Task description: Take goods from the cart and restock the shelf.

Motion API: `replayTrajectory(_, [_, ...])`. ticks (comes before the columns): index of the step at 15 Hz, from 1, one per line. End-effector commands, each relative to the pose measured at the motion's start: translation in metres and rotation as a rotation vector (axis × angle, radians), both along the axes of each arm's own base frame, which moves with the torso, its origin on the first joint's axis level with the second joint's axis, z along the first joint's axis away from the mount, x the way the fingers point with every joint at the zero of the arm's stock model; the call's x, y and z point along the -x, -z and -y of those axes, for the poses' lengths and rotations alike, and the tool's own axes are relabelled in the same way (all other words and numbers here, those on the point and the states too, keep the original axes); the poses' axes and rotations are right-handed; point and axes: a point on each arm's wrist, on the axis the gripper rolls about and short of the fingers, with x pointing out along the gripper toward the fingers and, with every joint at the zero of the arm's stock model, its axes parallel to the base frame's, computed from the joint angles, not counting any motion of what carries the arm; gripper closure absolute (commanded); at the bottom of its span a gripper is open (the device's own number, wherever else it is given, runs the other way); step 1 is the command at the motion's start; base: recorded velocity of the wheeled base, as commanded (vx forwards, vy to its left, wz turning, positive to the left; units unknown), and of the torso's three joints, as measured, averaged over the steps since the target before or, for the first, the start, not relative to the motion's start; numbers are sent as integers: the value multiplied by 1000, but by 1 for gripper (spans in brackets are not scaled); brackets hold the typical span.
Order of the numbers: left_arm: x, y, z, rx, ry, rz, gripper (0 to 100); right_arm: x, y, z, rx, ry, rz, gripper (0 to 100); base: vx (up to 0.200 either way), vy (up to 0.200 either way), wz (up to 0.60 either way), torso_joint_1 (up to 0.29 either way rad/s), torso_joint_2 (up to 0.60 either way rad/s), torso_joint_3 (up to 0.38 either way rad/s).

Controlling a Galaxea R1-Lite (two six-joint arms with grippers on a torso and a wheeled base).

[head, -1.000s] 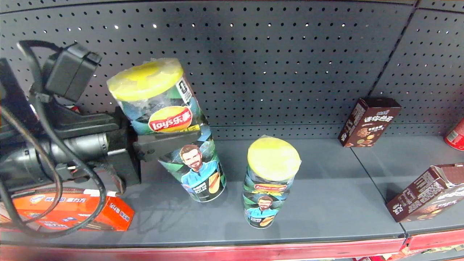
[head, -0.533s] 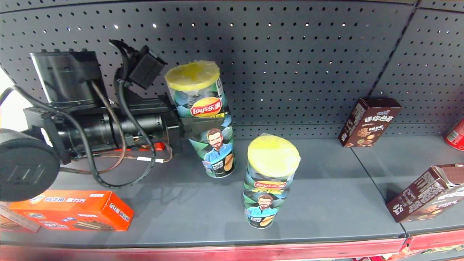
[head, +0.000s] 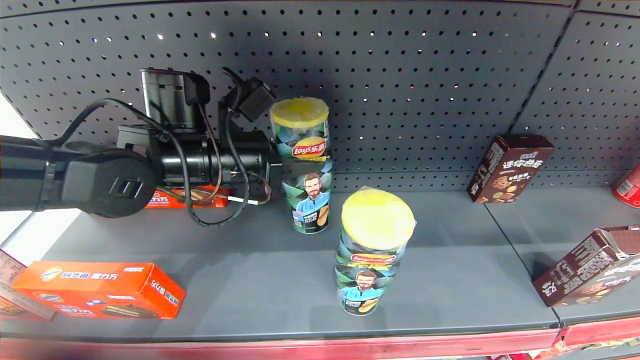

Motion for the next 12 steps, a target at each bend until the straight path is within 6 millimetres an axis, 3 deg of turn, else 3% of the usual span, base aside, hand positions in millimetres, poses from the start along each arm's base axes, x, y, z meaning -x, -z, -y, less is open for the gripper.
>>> replayTrajectory(1, [-18,5,6,-20,5,24,100,0,0,0,-1,-1,-2,0,0,0,0,0,0,0])
replayTrajectory(8, [-50,16,24,-28,30,74,100,0,0,0,0,1,-2,0,0,0,0,0,0,0])
replayTrajectory(12, [-53,19,36,-23,58,81,100,0,0,0,0,1,-2,0,0,0,0,0,0,0])
